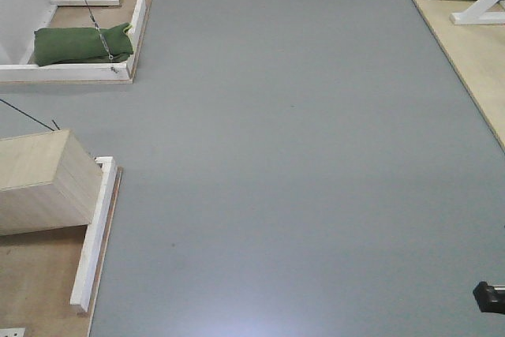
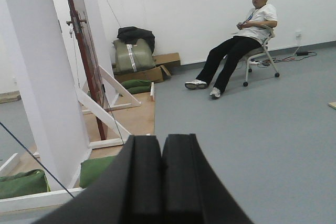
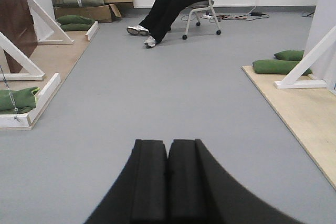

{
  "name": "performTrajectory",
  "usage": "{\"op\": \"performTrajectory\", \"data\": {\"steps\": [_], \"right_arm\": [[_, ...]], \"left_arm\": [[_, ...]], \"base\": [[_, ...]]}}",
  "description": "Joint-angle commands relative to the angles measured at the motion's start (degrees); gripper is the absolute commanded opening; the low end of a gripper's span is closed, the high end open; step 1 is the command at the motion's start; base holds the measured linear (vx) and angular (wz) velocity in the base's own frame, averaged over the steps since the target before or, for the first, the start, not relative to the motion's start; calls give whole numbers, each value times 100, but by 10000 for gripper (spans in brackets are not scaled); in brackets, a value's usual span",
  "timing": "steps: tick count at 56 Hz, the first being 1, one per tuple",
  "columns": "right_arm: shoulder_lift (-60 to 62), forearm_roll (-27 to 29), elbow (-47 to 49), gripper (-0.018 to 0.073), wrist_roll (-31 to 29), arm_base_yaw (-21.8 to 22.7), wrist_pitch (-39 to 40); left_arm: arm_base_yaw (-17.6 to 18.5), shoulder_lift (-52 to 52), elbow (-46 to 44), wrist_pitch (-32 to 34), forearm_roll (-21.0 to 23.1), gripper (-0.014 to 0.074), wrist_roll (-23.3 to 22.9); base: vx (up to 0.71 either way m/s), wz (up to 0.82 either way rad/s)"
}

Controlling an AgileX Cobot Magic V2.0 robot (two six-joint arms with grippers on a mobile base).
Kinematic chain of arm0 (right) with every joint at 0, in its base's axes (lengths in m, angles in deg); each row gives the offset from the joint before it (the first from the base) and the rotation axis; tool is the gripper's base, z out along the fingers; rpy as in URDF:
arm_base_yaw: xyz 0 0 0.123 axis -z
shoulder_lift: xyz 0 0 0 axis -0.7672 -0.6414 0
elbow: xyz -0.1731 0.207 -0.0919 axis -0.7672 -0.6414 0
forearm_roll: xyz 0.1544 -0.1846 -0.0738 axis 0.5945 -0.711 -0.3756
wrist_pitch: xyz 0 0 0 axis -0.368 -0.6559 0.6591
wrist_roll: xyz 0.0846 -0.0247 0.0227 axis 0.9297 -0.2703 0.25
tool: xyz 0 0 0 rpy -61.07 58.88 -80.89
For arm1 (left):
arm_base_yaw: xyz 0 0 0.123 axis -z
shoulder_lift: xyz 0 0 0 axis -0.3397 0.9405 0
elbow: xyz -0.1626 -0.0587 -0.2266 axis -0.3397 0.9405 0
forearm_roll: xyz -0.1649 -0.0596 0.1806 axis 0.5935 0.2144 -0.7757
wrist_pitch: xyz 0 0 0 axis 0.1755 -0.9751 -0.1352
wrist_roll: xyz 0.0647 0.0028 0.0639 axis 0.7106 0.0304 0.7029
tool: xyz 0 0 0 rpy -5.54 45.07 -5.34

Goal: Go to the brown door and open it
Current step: 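Drive the base forward across the gray floor toward the seated person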

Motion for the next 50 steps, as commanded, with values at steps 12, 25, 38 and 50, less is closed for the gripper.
{"op": "performTrajectory", "data": {"steps": [12,25,38,50], "right_arm": [[81,-20,-22,0,-36,-4,466],[81,-20,-22,0,-36,-4,466],[90,-20,-22,0,-36,26,466],[94,-20,-29,0,-36,14,466]], "left_arm": [[-6,-82,-103,487,32,-6,-15],[-6,-82,-103,487,32,-6,-15],[-1,-82,-103,487,32,-6,-15],[-1,-101,-103,487,32,-6,-15]], "base": [[0,0],[0,0],[0,0],[1,0]]}}
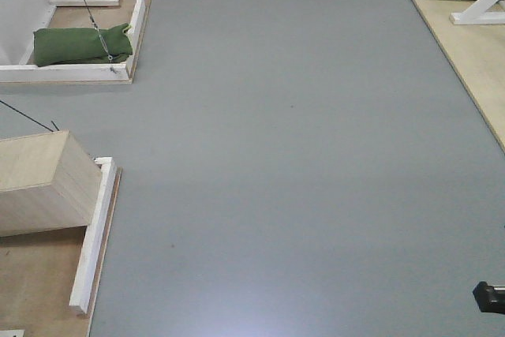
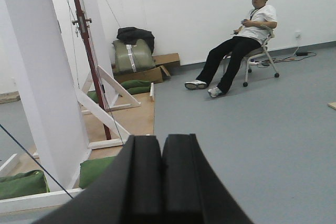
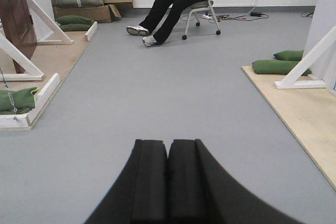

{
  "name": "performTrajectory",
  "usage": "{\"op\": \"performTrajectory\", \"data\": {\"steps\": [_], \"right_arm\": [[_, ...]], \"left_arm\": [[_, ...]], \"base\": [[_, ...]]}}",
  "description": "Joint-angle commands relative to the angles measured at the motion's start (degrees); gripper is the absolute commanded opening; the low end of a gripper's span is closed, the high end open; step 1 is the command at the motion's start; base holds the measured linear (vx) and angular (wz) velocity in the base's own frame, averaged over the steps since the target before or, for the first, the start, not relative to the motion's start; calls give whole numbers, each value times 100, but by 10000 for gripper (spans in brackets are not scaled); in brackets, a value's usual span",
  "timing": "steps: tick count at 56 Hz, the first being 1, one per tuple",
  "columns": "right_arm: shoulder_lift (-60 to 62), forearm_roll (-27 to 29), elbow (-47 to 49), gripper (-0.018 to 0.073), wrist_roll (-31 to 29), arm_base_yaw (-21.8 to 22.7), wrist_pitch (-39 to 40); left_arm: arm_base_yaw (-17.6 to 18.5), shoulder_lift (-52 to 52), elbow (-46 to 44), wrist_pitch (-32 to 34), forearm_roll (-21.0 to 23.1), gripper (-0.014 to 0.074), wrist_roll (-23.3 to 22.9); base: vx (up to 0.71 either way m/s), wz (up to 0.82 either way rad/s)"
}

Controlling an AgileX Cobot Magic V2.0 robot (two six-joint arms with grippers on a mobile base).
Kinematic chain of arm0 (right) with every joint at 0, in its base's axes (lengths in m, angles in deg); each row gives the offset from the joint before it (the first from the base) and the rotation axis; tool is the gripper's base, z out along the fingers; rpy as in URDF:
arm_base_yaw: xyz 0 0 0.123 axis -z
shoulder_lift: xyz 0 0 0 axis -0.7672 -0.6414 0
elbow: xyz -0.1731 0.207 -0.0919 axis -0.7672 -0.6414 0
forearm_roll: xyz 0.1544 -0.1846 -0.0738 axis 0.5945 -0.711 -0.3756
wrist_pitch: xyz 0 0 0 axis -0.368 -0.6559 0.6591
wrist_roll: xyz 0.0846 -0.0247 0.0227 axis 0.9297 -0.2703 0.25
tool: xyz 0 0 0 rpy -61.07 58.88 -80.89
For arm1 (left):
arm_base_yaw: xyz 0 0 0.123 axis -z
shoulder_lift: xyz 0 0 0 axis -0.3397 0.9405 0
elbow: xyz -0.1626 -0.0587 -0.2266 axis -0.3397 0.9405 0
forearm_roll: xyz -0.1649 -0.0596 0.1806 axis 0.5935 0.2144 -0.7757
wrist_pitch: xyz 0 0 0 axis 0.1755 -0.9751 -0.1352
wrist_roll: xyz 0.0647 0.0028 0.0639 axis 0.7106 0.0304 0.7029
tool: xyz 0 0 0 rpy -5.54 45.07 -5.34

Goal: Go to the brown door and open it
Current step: 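Drive the base forward across the gray floor toward the seated person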

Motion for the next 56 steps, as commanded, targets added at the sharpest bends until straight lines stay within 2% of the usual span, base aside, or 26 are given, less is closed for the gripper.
{"op": "performTrajectory", "data": {"steps": [1,37,56], "right_arm": [[94,-20,-29,0,-36,14,467],[101,-20,-29,0,-36,15,467],[103,-15,-29,0,-36,-157,467]], "left_arm": [[-1,-101,-103,487,32,-6,-15],[-1,-101,-103,487,32,-6,-15],[-8,-100,-103,487,32,-6,-15]], "base": [[2,0],[12,1],[25,1]]}}
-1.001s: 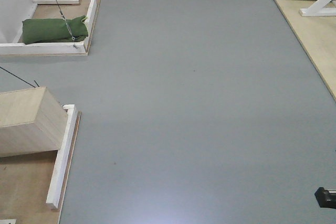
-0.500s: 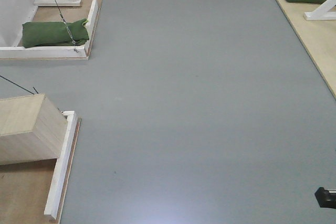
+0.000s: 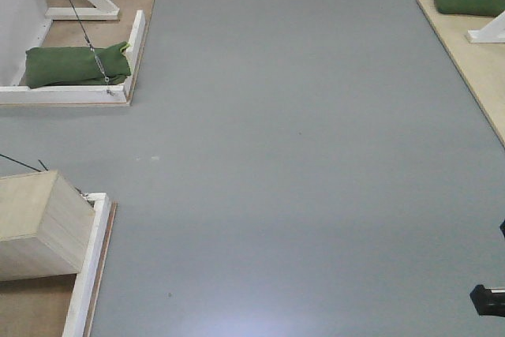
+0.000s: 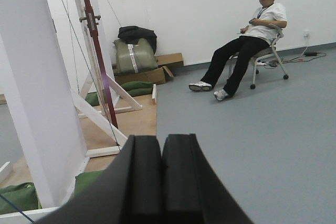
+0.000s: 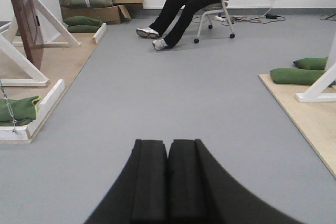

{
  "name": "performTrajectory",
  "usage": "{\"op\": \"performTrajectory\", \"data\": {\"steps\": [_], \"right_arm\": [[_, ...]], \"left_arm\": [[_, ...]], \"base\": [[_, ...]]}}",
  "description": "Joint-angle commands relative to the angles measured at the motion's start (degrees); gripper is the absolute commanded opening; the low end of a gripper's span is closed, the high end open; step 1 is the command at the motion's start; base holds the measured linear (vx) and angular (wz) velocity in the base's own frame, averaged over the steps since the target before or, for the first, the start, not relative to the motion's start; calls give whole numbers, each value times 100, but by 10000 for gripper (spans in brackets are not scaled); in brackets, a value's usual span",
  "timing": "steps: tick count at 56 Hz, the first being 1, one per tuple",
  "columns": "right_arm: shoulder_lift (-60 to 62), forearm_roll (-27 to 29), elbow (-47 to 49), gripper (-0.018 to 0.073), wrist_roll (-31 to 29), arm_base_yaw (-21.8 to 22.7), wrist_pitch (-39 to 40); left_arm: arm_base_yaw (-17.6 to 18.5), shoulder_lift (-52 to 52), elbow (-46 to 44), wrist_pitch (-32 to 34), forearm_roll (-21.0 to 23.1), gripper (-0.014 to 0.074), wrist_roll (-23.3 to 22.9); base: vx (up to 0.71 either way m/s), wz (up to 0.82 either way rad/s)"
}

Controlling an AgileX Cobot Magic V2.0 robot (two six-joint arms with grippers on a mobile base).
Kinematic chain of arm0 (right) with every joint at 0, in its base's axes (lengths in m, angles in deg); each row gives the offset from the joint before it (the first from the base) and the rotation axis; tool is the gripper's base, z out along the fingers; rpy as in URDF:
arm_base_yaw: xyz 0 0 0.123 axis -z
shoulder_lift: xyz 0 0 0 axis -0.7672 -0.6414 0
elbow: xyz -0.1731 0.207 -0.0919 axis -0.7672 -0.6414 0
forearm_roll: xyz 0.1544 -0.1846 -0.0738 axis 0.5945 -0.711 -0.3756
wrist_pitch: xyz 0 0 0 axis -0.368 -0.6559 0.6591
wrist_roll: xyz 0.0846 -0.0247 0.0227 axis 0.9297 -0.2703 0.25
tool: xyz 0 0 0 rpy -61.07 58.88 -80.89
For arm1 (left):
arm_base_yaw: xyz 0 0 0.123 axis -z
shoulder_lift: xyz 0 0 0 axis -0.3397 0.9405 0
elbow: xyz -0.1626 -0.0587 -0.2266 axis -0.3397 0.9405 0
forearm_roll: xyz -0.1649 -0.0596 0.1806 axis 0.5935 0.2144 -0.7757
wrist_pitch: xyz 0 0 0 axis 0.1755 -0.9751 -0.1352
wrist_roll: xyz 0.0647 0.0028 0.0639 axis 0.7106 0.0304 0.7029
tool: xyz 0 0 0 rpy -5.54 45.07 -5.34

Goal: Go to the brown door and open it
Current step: 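Drive the base forward across the gray floor toward the seated person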

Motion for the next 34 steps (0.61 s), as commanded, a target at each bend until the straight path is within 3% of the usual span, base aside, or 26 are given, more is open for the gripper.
{"op": "performTrajectory", "data": {"steps": [1,34], "right_arm": [[103,-15,-29,0,-36,5,467],[92,-15,-29,0,-36,5,467]], "left_arm": [[-8,-100,-103,487,32,-6,-15],[-1,-95,-103,487,32,-6,-15]], "base": [[25,11],[31,15]]}}
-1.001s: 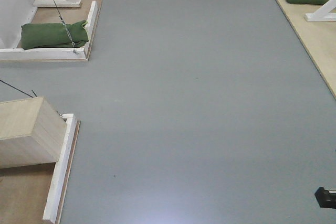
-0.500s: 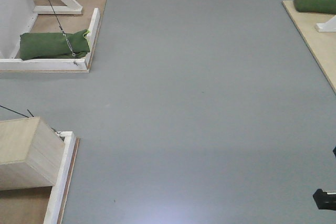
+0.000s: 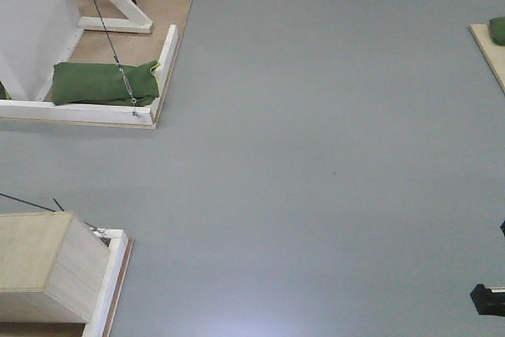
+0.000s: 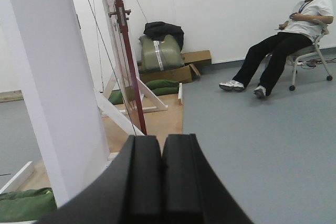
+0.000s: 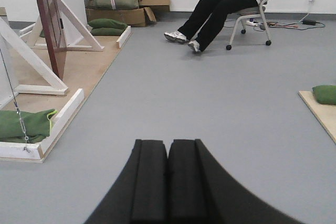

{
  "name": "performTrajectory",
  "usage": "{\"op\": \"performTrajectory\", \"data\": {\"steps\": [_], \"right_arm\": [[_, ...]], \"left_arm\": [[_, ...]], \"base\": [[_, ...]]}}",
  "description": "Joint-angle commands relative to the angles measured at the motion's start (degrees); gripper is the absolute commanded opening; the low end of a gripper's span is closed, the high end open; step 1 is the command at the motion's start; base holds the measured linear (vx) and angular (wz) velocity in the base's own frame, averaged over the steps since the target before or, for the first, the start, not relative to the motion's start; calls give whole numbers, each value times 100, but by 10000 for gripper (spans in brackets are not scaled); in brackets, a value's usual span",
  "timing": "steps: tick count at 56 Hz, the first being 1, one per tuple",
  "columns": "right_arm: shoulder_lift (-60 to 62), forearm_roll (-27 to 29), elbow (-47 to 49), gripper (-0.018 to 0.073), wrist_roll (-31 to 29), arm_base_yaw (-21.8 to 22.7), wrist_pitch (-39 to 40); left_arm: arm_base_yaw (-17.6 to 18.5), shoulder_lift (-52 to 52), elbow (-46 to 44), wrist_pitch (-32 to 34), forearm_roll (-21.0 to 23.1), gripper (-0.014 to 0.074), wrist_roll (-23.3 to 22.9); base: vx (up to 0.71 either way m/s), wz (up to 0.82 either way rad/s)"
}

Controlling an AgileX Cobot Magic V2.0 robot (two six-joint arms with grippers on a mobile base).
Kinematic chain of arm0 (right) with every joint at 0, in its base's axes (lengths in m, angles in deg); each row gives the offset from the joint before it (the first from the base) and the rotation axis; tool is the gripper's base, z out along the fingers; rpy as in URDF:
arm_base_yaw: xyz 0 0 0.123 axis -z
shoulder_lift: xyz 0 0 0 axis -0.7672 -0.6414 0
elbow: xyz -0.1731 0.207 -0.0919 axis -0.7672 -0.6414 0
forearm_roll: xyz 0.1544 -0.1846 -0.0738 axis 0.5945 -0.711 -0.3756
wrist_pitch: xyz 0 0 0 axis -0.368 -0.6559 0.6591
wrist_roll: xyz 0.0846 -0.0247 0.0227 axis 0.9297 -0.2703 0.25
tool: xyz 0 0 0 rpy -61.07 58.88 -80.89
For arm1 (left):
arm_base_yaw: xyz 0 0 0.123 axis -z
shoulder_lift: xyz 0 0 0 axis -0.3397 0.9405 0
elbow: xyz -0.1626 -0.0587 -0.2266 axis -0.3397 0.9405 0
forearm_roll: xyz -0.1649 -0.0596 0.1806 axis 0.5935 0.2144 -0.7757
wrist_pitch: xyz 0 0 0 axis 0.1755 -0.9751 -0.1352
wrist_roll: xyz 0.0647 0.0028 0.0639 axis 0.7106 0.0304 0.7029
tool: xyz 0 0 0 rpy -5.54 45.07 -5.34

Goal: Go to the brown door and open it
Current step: 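Drive the base forward across the gray floor toward the seated person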

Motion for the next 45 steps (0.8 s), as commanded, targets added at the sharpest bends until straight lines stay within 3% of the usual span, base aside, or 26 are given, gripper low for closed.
{"op": "performTrajectory", "data": {"steps": [1,45], "right_arm": [[92,-15,-29,0,-36,5,467],[93,-15,-29,0,-36,0,467]], "left_arm": [[-1,-95,-103,487,32,-6,-15],[-7,-95,-103,487,32,-6,-15]], "base": [[36,8],[41,-5]]}}
